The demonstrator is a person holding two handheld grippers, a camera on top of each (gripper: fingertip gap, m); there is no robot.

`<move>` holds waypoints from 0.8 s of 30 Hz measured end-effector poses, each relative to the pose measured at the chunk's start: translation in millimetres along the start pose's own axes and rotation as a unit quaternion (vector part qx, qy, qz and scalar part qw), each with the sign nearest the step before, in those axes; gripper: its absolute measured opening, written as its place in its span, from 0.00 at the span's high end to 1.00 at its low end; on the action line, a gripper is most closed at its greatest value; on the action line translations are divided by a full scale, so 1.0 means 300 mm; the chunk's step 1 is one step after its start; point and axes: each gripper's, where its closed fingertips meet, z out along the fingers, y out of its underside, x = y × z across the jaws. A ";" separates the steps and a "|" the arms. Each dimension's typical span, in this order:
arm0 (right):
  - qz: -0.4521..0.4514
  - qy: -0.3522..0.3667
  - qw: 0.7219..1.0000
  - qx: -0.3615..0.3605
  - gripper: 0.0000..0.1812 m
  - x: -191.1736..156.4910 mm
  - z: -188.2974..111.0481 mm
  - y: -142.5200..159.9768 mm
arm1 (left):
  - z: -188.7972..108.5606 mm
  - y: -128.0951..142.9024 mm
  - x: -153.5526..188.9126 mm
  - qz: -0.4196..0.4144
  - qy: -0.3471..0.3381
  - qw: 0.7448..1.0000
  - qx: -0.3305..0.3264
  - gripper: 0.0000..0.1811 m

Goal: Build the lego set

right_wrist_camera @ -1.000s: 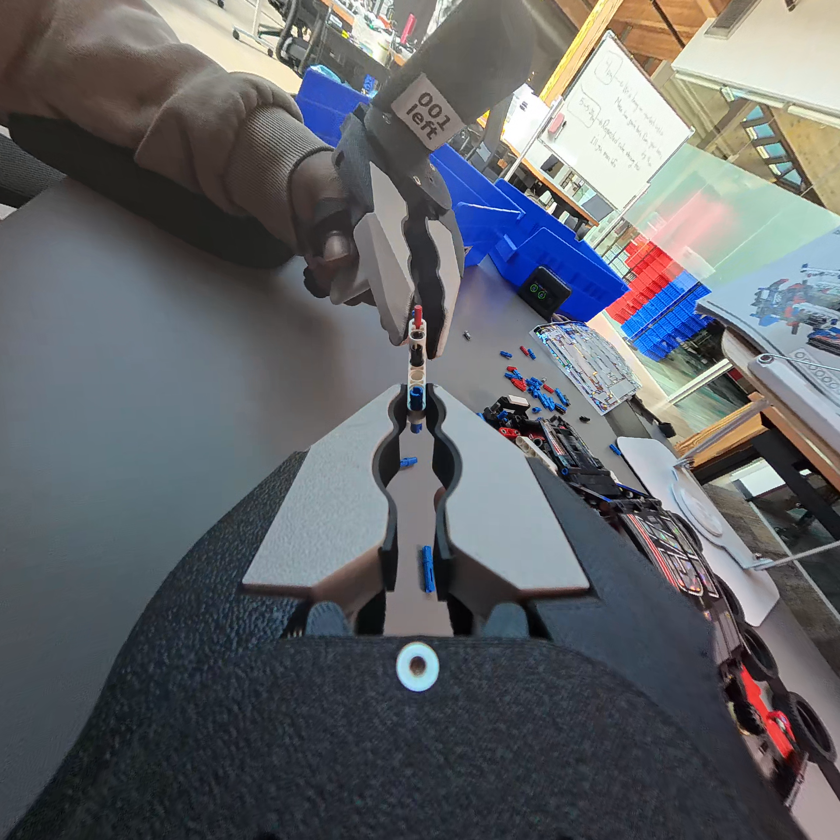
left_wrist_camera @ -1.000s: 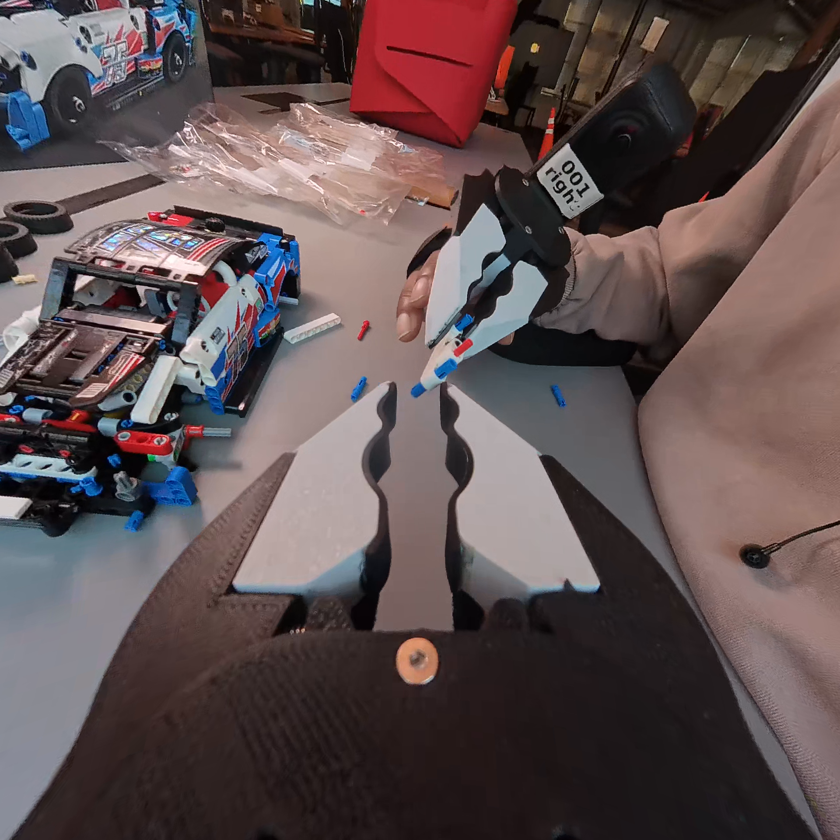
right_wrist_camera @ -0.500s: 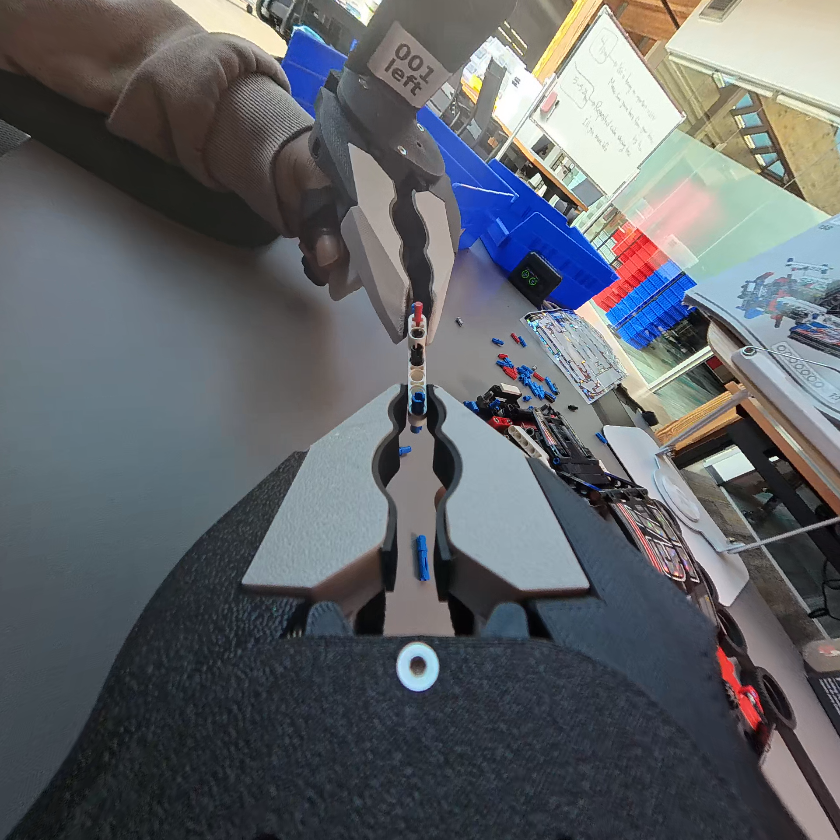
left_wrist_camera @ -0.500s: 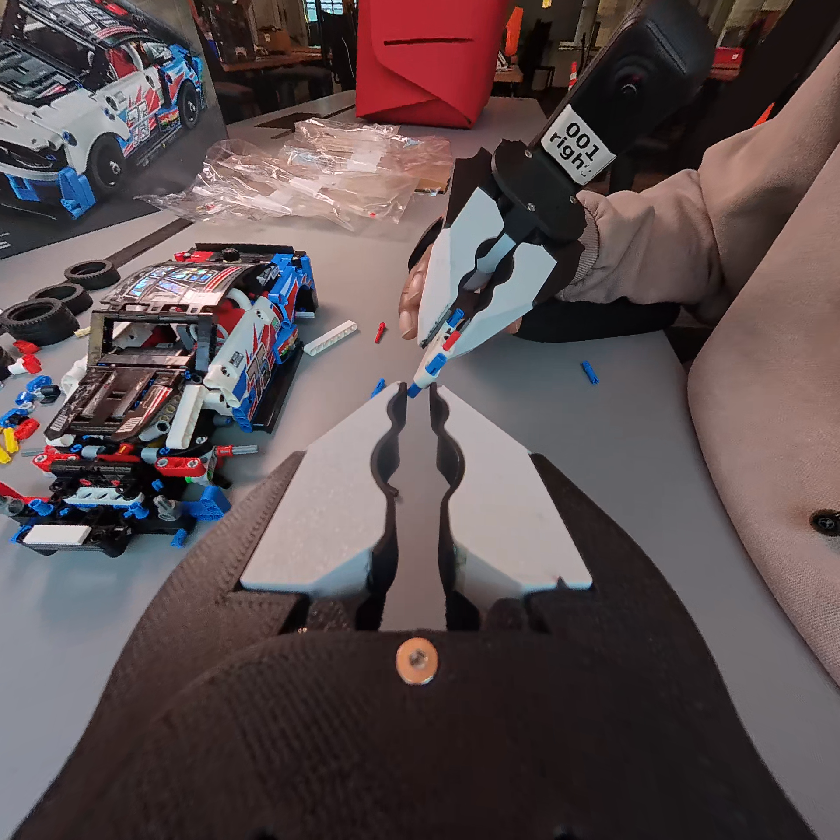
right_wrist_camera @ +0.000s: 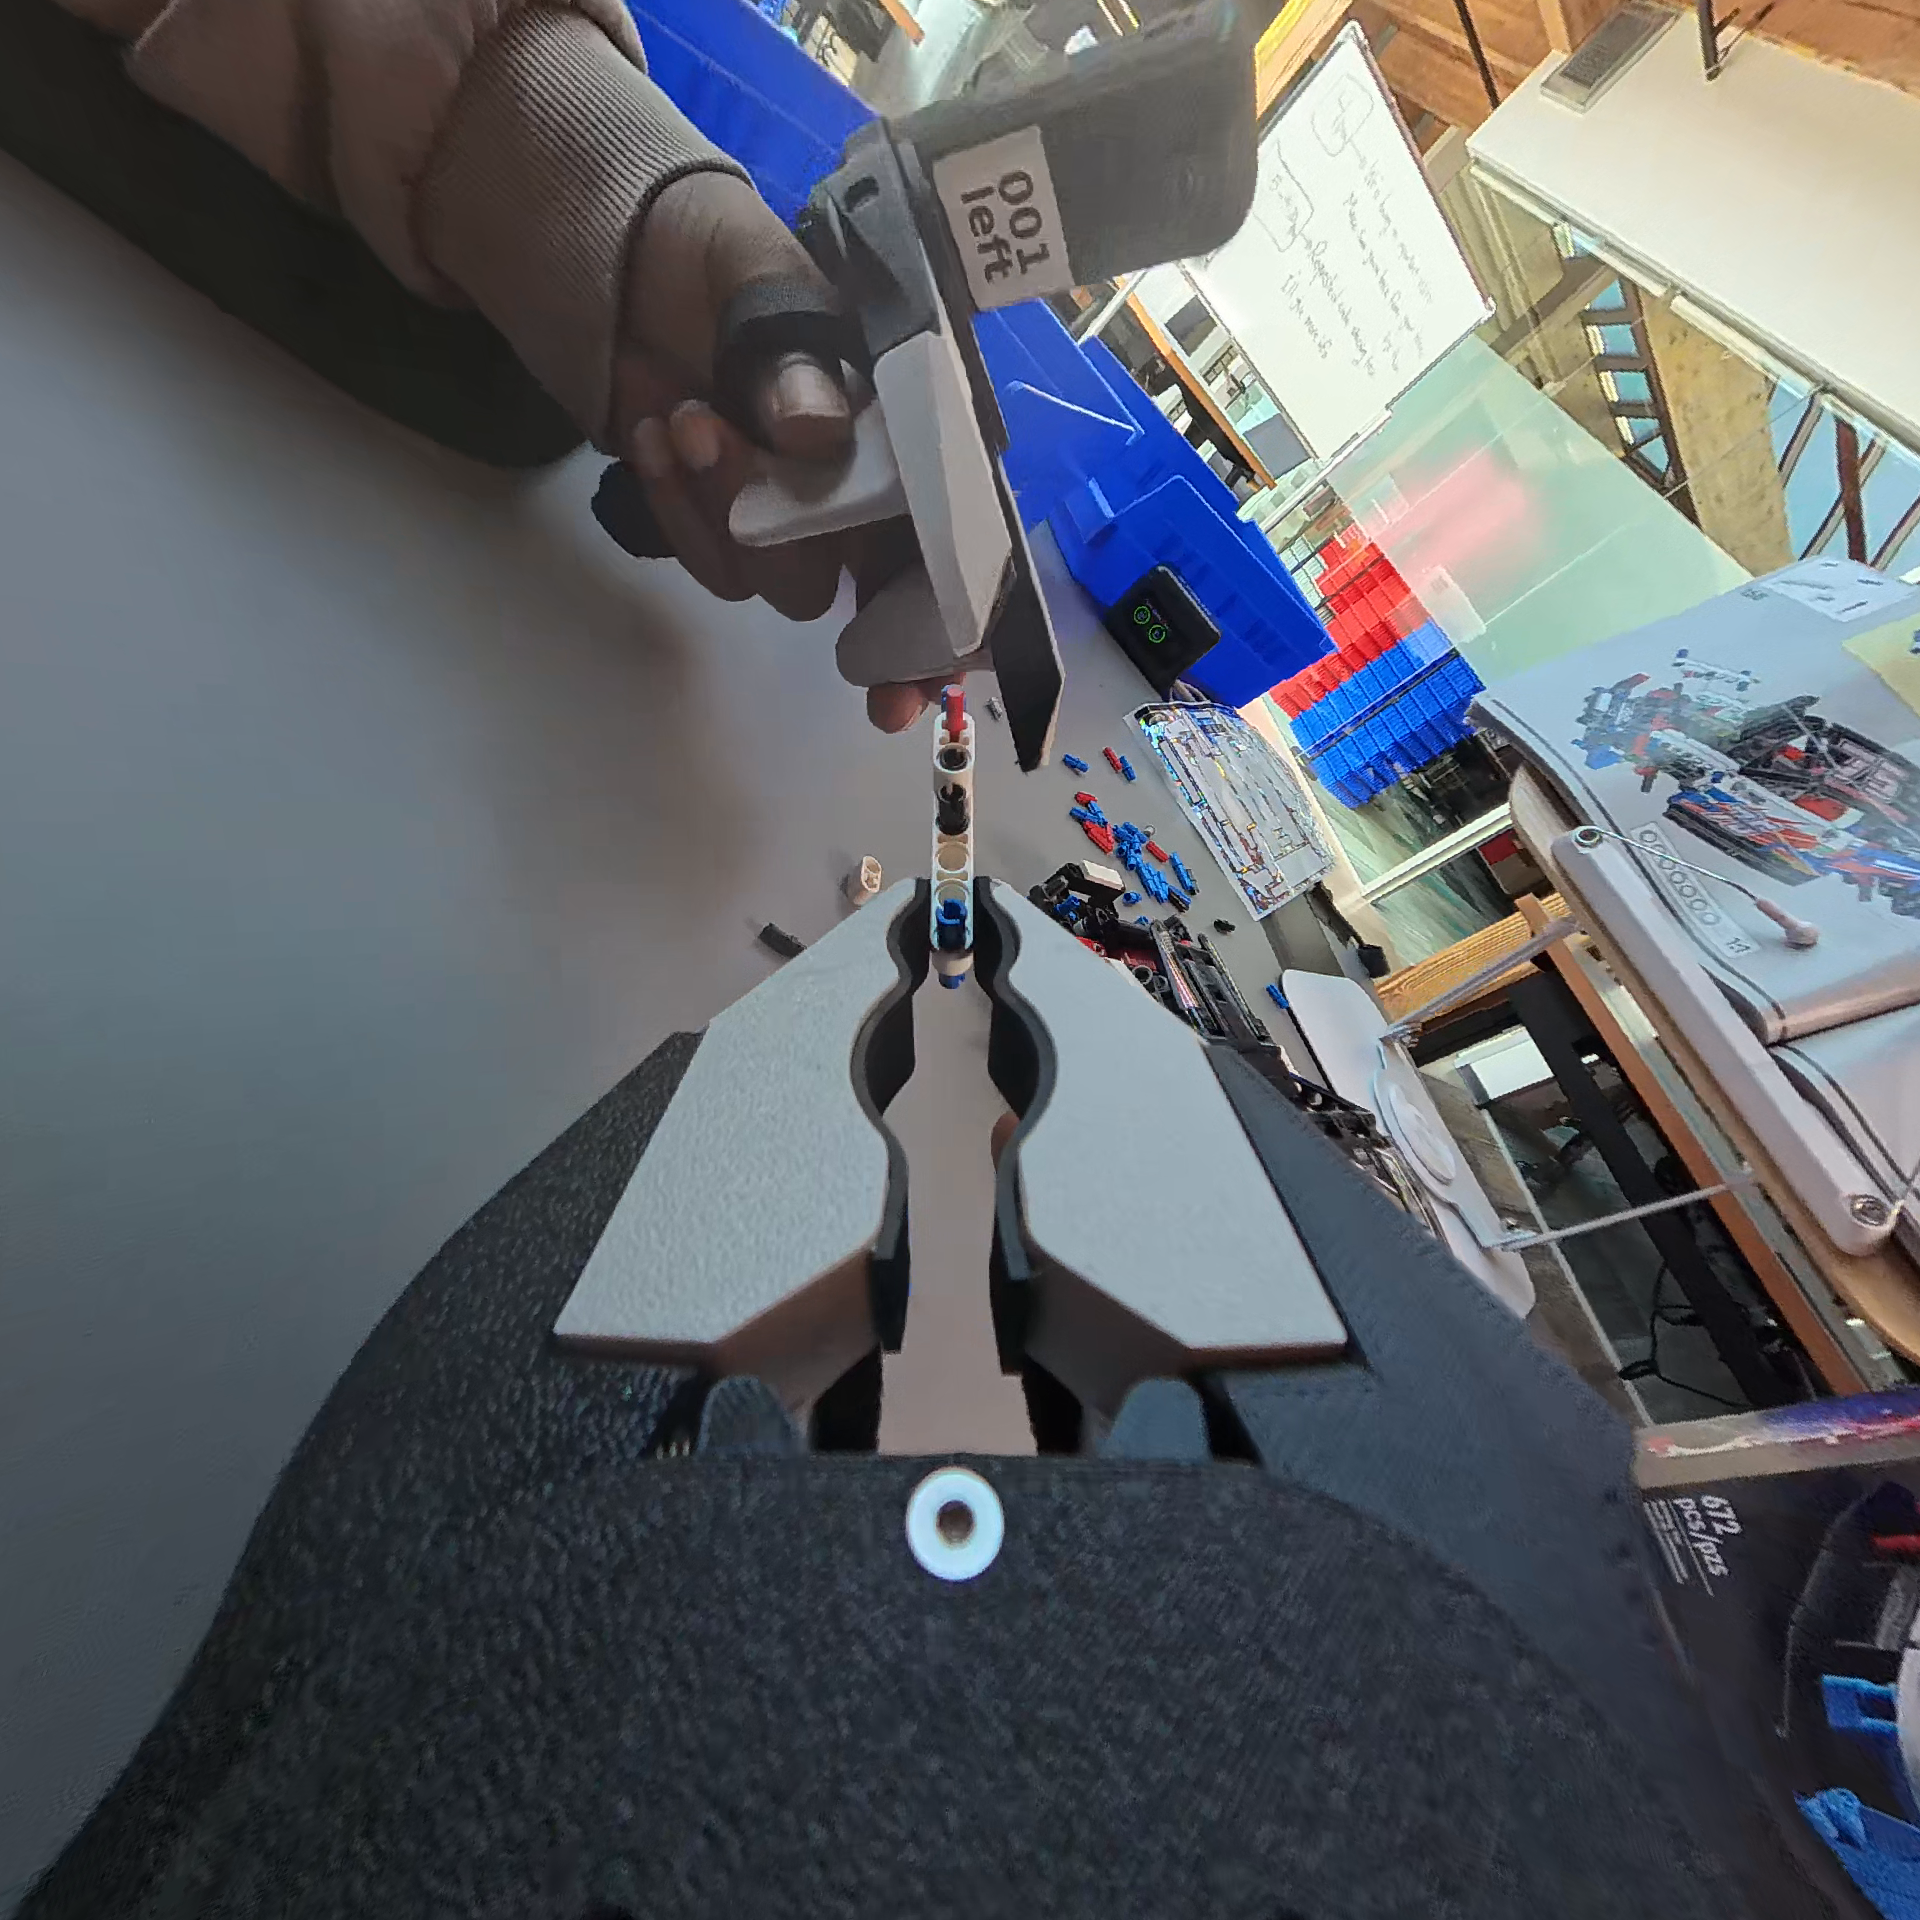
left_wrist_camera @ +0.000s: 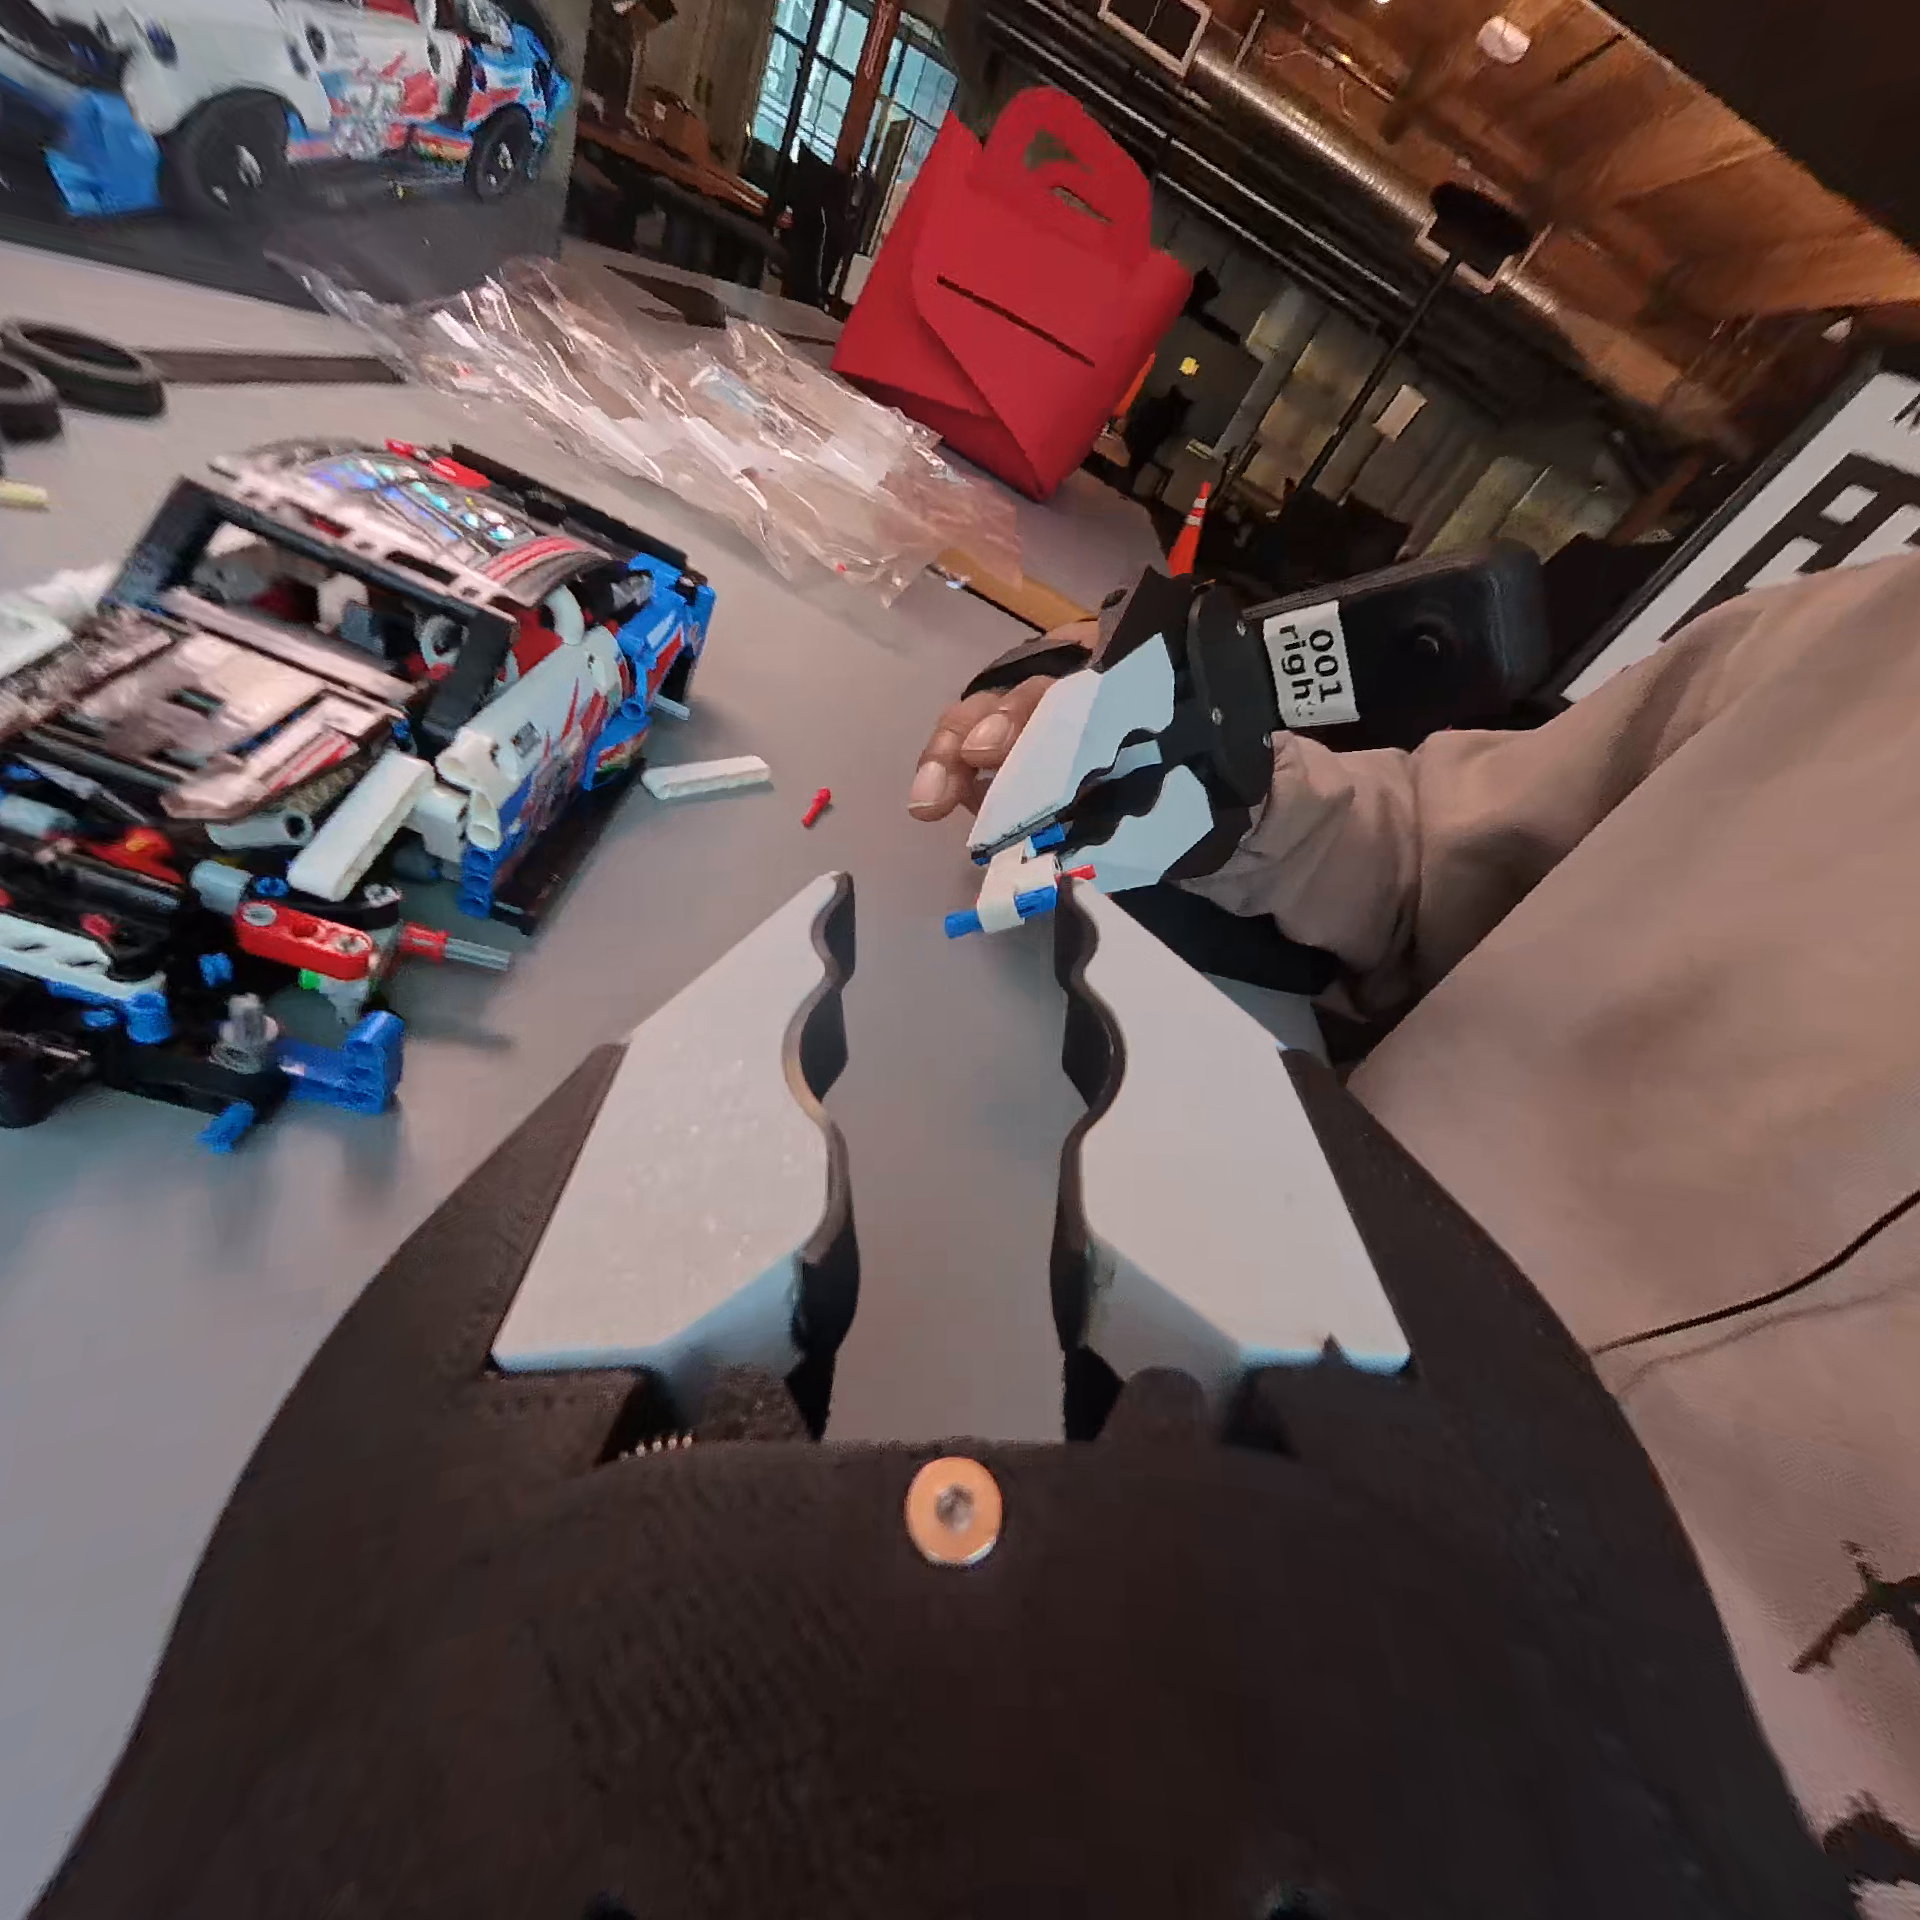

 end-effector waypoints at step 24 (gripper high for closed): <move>-0.127 0.028 0.991 -0.024 0.97 -0.020 0.012 -0.018 | 0.036 0.080 0.049 -0.025 0.046 0.996 -0.067 0.87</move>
